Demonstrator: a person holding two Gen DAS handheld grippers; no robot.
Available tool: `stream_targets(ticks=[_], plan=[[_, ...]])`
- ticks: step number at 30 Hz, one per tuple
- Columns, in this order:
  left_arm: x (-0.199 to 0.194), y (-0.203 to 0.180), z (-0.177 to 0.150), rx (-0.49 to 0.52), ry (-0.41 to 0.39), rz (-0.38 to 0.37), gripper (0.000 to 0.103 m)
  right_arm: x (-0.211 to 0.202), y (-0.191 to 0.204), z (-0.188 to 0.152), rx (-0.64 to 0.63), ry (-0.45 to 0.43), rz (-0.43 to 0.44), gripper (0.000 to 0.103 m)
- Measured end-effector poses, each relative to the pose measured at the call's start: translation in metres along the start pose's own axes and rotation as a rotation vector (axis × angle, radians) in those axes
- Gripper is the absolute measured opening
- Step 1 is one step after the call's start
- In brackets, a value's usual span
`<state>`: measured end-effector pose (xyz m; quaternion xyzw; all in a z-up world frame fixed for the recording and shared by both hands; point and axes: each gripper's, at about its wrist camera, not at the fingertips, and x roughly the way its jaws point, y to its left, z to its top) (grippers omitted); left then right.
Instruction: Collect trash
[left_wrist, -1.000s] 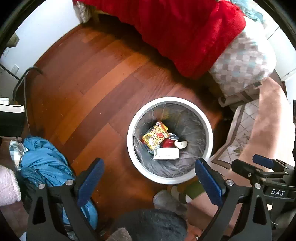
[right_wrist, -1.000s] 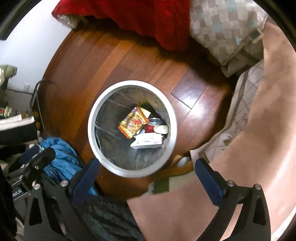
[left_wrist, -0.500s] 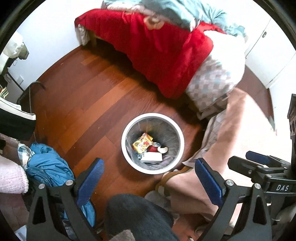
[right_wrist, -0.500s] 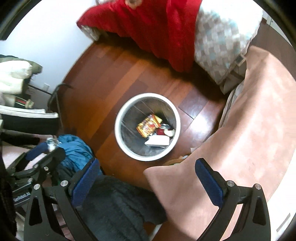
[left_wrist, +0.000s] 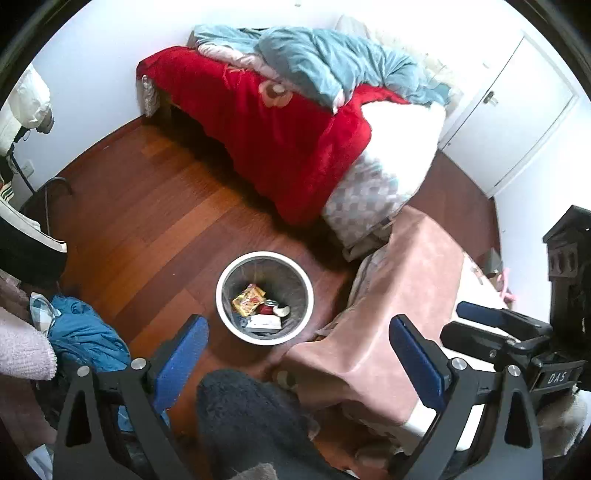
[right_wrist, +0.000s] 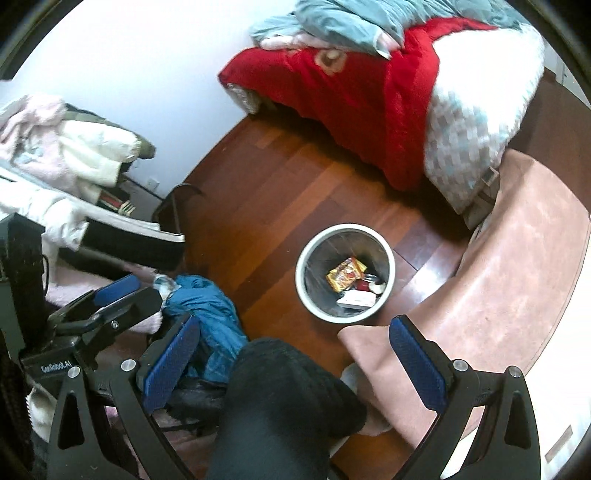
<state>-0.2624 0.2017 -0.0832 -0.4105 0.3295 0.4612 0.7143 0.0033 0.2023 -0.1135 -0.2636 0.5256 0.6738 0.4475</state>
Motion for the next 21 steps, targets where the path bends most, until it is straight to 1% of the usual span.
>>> stream_targets(ticks=[5,9,14,20,21], plan=[[-0.021,-0.005,-0.003,0.001,-0.021,-0.022,0.100,-0.026,0.019,-0.005,-0.034,-0.002,0.047,0.103],[-0.031,-0.005,-0.007,-0.010,-0.037,-0.038,0.100,-0.041,0.029,-0.010,-0.065,-0.009,0.050,0.103],[-0.039,-0.004,-0.010,-0.010,-0.045,-0.042,0.100,-0.048,0.034,-0.012,-0.082,-0.015,0.050,0.103],[-0.042,-0.008,-0.012,-0.009,-0.055,-0.035,0.100,-0.047,0.035,-0.011,-0.088,-0.007,0.045,0.103],[-0.043,-0.008,-0.012,-0.007,-0.056,-0.032,0.102,-0.047,0.035,-0.011,-0.089,-0.004,0.044,0.103]])
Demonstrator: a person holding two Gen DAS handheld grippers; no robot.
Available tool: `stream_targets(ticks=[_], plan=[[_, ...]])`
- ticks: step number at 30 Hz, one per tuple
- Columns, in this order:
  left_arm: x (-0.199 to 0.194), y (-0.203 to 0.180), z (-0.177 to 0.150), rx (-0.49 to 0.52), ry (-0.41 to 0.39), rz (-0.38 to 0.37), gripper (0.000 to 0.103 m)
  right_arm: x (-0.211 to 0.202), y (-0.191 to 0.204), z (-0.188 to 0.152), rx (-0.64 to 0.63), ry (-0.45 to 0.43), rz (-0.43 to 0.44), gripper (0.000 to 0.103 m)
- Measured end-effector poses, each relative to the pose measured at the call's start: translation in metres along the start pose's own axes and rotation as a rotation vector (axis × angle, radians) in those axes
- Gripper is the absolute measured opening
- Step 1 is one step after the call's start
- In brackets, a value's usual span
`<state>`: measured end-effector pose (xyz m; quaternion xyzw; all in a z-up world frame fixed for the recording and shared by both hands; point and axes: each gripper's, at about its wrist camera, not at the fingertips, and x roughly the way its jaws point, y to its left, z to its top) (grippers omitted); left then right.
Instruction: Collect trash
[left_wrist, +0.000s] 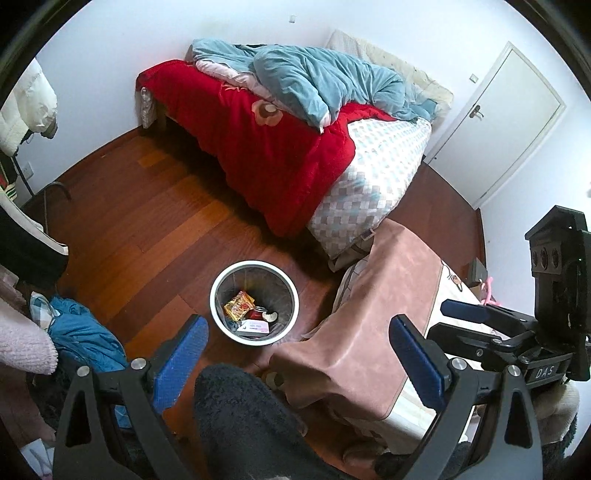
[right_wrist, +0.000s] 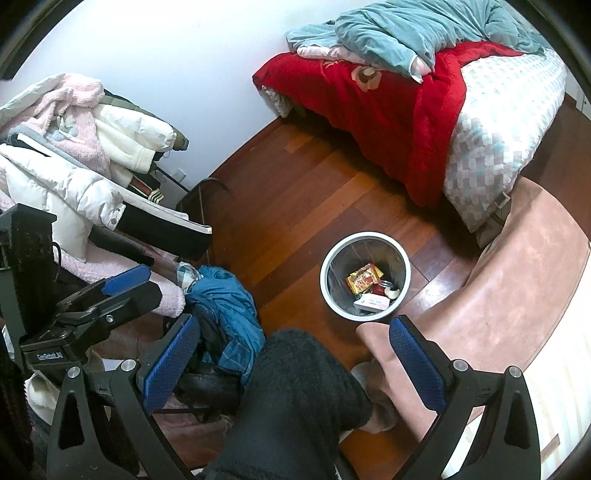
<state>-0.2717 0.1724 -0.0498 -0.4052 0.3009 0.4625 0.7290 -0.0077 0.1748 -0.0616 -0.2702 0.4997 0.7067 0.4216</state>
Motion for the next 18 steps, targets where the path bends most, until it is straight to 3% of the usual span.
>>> stream_targets(ticks=[18], plan=[[0.0014,-0.0022,-0.0074,0.010,0.021,0.014,0.103,-0.0066,0.0014,-0.0035,-0.032,0.017,-0.051,0.103]])
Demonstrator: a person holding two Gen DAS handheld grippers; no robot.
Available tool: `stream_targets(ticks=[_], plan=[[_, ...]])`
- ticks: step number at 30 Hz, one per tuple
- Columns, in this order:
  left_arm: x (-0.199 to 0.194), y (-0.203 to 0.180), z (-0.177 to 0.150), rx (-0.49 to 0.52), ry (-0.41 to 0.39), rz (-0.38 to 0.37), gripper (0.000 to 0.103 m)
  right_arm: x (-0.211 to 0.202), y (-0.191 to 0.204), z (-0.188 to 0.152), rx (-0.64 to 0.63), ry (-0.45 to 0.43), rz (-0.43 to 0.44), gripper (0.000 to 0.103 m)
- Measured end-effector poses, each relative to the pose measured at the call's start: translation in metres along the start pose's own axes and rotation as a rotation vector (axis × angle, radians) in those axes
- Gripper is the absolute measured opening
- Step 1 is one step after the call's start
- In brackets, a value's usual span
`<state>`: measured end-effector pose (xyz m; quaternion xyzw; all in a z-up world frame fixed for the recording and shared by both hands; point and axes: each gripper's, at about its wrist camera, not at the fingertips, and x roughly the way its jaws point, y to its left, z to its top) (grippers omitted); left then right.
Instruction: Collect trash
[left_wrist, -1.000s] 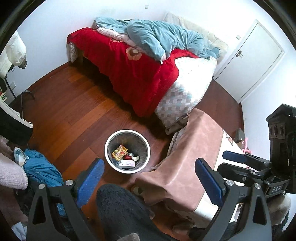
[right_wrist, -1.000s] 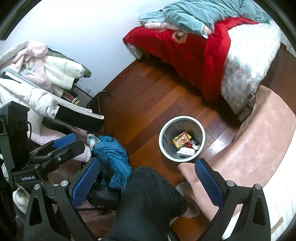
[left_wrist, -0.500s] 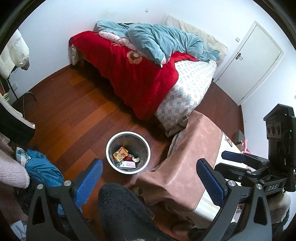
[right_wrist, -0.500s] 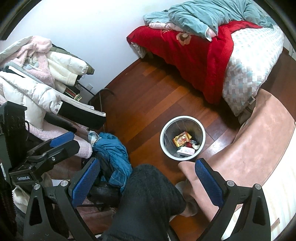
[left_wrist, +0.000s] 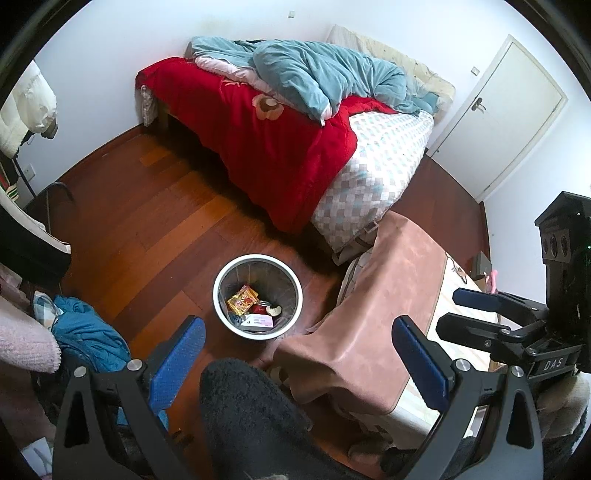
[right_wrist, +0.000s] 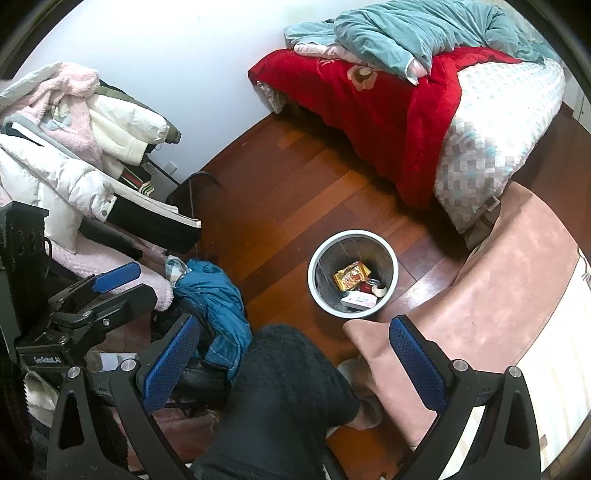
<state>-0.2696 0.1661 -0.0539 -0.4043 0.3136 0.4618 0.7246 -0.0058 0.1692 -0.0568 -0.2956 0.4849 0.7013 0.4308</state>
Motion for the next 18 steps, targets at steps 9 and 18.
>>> stream_targets(ticks=[9,18], plan=[[0.0010,0.0008,-0.0002,-0.002,0.002,-0.001,0.103,-0.0015,0.0002,0.0005,-0.005,0.001,-0.004,0.103],[0.0001,0.0049,0.0002,-0.006,0.005,0.002,0.103,0.0011,0.0066,-0.0023,-0.027,0.019,0.001,0.103]])
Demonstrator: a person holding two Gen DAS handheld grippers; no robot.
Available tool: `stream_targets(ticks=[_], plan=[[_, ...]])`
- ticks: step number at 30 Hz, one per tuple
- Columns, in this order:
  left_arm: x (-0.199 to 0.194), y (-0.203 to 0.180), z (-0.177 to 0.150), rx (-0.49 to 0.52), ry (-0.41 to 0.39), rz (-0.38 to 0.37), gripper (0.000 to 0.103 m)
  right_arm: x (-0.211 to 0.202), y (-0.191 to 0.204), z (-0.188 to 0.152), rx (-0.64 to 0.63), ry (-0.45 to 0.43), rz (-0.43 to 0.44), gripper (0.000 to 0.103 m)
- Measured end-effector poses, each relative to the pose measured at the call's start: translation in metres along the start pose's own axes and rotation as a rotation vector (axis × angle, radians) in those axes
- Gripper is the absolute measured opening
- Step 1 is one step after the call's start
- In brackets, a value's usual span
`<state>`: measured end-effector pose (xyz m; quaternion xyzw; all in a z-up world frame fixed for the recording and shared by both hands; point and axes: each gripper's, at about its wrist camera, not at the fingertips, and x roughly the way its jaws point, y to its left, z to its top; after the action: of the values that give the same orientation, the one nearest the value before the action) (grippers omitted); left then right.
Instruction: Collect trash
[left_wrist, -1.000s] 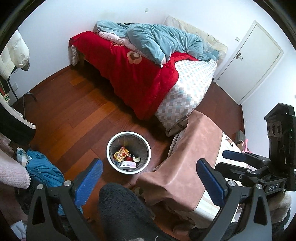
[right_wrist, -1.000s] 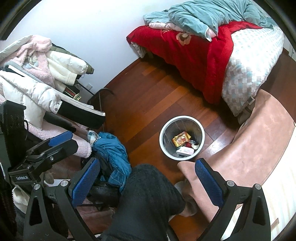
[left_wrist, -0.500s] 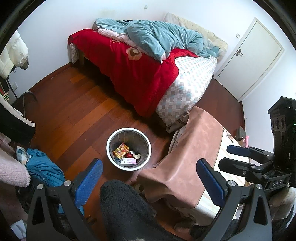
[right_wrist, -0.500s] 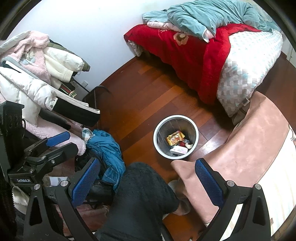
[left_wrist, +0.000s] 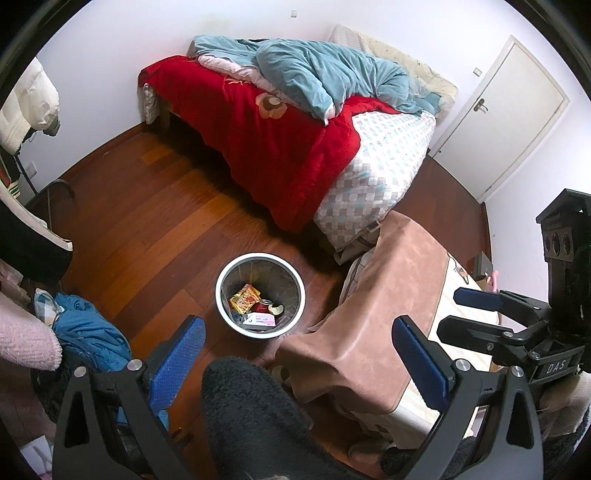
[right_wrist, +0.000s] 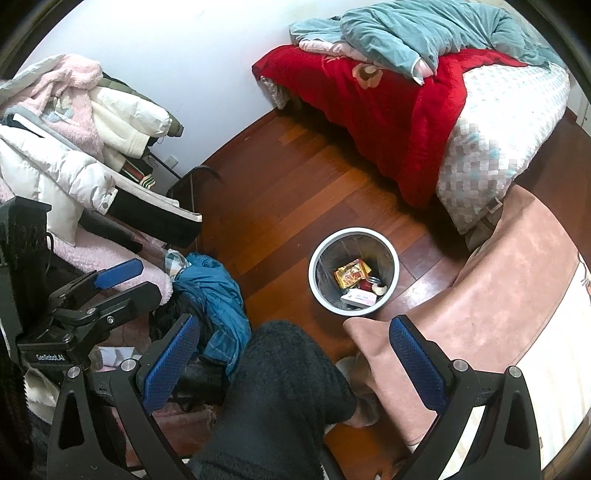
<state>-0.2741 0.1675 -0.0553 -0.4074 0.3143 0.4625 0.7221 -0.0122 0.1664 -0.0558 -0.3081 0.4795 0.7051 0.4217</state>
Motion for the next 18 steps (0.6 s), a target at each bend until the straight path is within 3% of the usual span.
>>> stream_targets(ticks=[18], plan=[[-0.0038,0.0005,-0.0041,-0.004,-0.008,0.008,0.103,0.0033,0.0037,0.0021,0.000,0.000,0.004,0.103]])
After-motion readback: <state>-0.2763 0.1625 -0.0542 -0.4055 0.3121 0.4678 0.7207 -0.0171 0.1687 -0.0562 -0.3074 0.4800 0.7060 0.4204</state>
